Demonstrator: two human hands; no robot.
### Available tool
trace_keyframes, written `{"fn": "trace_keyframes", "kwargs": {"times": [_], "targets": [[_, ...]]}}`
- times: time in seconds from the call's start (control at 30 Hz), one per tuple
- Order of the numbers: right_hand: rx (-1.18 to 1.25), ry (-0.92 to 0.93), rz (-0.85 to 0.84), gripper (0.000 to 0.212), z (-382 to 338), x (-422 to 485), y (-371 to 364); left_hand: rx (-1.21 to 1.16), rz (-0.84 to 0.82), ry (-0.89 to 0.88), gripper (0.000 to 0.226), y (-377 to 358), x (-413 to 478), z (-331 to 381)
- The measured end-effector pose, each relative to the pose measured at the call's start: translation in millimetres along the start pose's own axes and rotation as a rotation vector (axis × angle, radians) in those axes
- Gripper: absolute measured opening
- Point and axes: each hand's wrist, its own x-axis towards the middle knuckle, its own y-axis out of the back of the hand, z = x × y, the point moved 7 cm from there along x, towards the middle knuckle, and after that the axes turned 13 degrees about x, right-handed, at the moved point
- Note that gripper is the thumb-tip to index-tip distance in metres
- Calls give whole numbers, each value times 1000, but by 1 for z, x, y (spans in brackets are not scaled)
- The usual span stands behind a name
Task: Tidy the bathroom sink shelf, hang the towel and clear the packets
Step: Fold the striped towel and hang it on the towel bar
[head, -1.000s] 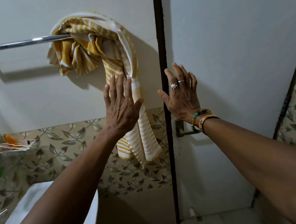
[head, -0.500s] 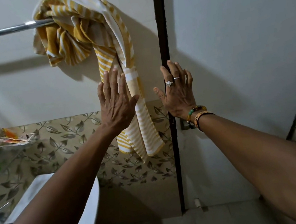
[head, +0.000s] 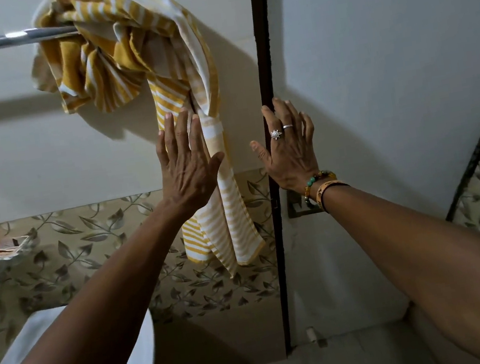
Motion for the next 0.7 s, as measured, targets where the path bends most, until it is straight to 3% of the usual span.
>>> {"fn": "trace_keyframes", "kwargs": {"times": [0.3, 0.7], "targets": [[13, 13, 7, 64, 4, 10, -16, -44, 5, 2, 78, -13, 0, -3], [170, 149, 8, 68, 21, 47, -46, 33, 87, 155, 81, -26, 17, -22]]}}
